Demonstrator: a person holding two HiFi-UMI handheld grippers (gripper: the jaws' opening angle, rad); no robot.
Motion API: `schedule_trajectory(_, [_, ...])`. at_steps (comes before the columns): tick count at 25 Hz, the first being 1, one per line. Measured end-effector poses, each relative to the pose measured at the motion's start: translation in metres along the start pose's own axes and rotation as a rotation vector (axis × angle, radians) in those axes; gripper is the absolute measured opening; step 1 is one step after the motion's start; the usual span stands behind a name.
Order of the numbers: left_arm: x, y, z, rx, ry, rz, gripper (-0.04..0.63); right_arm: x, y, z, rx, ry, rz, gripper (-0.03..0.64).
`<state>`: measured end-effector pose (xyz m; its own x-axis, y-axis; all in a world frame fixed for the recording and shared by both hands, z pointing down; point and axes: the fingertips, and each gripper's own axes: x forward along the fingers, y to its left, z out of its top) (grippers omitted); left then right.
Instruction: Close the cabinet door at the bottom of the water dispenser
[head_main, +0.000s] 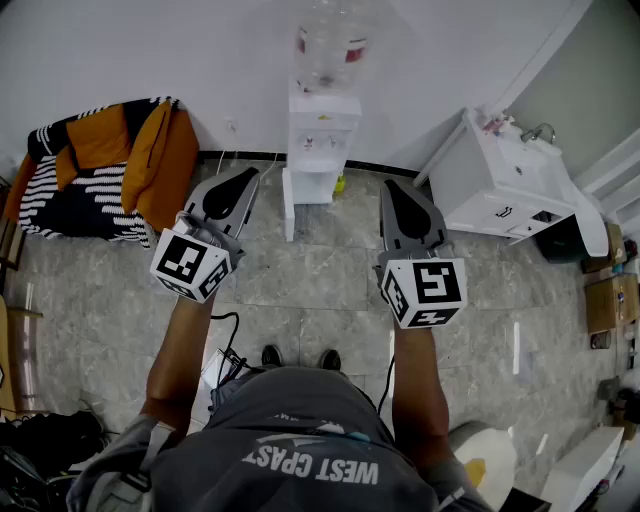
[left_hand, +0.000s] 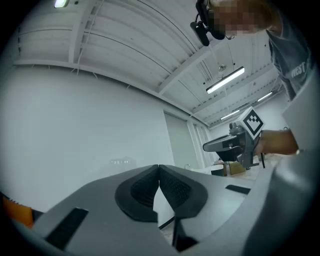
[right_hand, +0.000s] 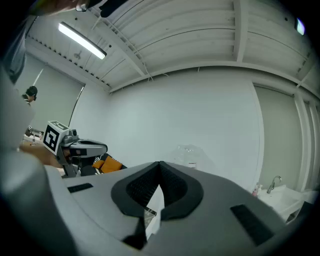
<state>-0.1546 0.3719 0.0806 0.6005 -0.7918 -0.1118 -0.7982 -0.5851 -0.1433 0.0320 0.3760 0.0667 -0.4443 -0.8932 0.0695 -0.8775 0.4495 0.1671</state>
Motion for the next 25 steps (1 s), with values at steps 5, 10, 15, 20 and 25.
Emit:
schedule_trajectory(5, [0.002, 0.014, 0.001, 0.001, -0.002, -0.014, 0.017, 0.012, 0.007, -0.002, 0.007, 0.015, -0.006, 0.027])
schedule_trajectory(10, [-0.002, 0.027, -0.011, -0.017, 0.006, -0.018, 0.017, 0.02, 0.012, -0.007, 0.01, 0.033, -0.023, 0.026])
schedule_trajectory(15, [0.002, 0.043, -0.012, -0.019, 0.002, -0.037, 0.017, 0.033, 0.015, -0.006, 0.008, 0.044, -0.042, 0.026])
schedule_trajectory(20, [0.004, 0.054, -0.018, -0.024, -0.008, -0.046, 0.017, 0.04, 0.014, -0.008, 0.036, 0.044, -0.06, 0.028])
schedule_trajectory(25, [0.019, 0.06, -0.031, -0.038, 0.002, -0.049, 0.017, 0.056, 0.005, -0.017, 0.07, 0.042, -0.049, 0.029])
